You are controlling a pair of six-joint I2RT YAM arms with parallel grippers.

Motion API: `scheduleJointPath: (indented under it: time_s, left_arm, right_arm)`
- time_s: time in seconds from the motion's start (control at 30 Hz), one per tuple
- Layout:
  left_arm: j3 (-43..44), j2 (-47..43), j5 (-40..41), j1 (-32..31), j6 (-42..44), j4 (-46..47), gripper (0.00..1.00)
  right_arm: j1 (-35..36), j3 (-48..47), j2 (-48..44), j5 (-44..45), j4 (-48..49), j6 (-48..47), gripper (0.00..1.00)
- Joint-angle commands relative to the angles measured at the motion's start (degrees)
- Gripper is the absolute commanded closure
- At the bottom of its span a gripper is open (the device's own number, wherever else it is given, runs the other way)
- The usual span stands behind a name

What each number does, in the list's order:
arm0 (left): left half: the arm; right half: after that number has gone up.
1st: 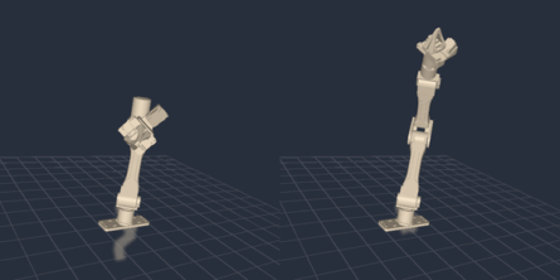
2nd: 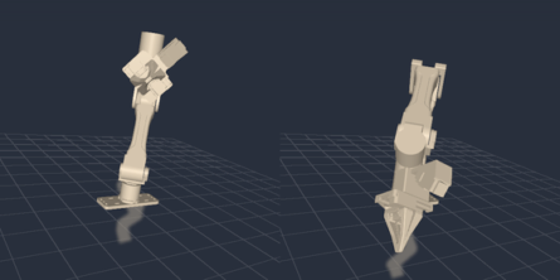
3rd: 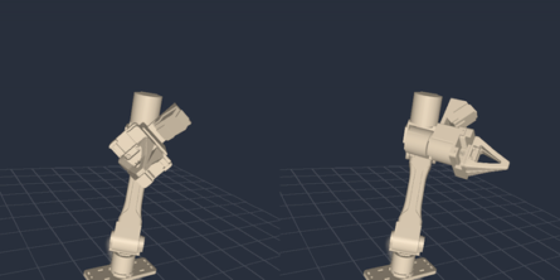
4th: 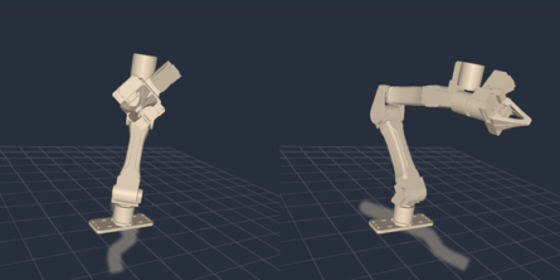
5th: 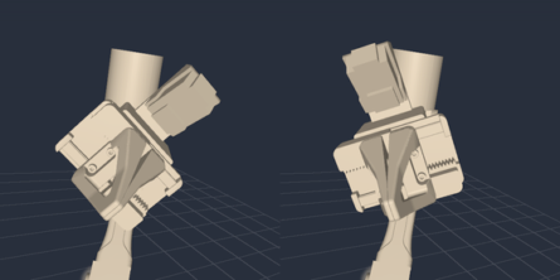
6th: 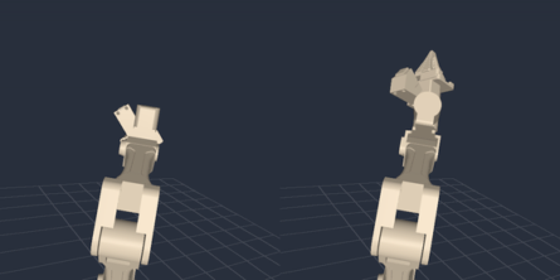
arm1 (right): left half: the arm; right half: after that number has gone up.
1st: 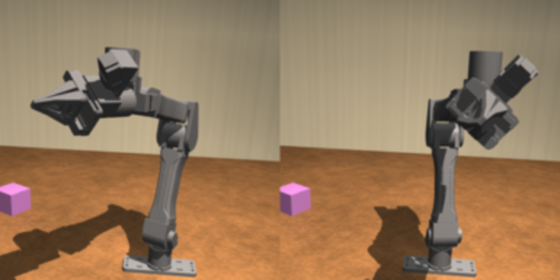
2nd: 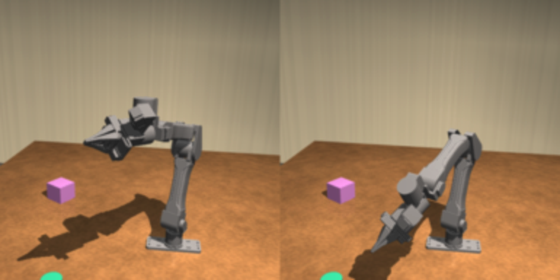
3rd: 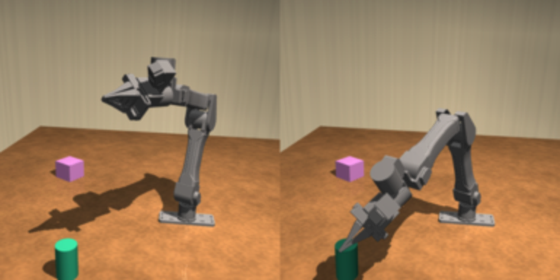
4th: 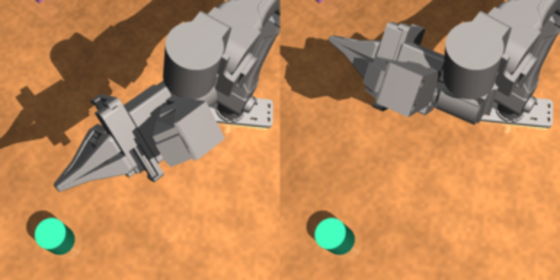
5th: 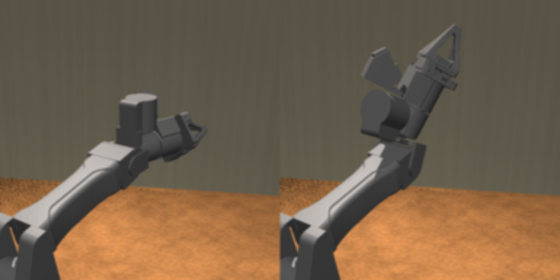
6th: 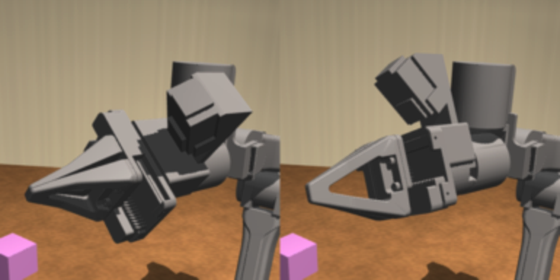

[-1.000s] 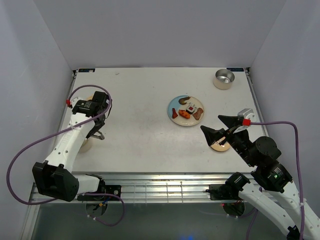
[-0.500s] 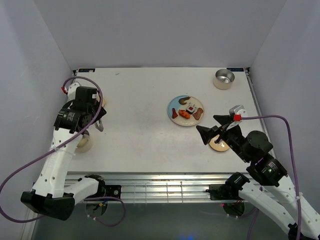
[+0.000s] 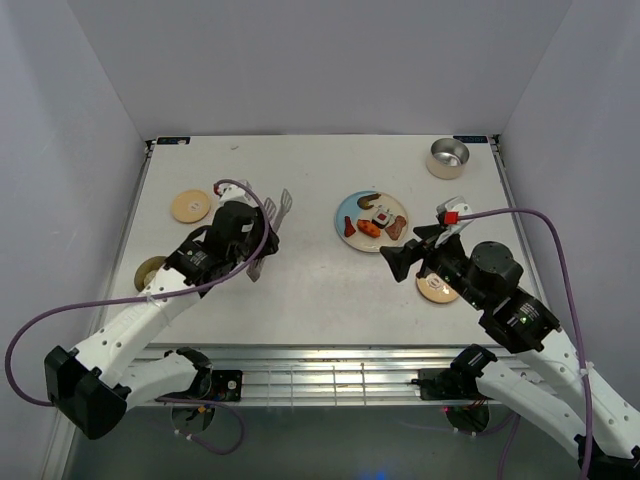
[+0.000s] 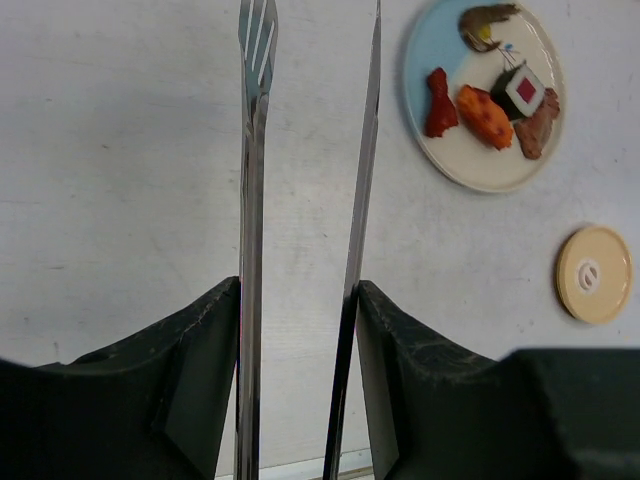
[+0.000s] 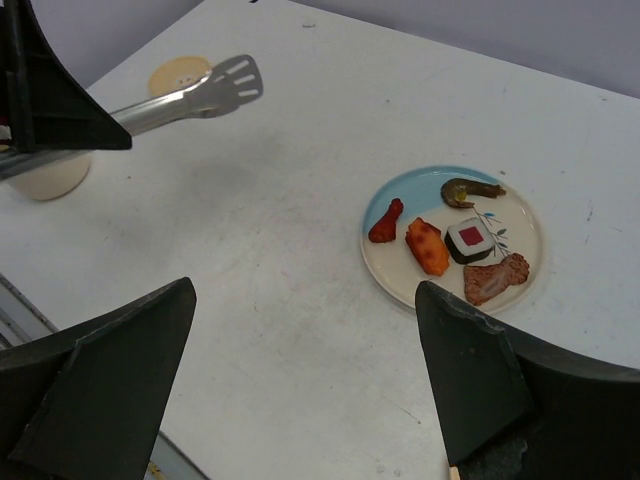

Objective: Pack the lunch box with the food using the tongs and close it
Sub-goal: Pick up the fake food from the plate.

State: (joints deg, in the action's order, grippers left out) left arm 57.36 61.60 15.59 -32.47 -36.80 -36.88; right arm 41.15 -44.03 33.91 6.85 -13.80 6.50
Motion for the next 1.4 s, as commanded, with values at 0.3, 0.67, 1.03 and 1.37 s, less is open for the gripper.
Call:
scheduleJointPath:
  time_s: [0.3,0.67,1.03,1.37]
  left_arm:
    - [-6.83,2.11,-4.43,-10.5,7.87,21.41,0.42]
    - [2.12,15.55,1.8,-17.1,11.4,21.33,0.41]
    - [9.87,28.13,8.48,-19.65,7.89,18.08,0.39]
    - [14.44,34.72,10.94,-21.41,7.18,16.41,0.41]
  right_arm:
    - [0.34,0.78,2.48,1.76,3.51,4.84,0.03]
    - [0.34,3.25,-6.65,4.93,3.17,1.49,0.03]
    - [0.34,5.1,-11.32,0.97,5.01,1.67,0.03]
    - [0.34,5.89,-13.7,0.0,5.54,1.67,0.03]
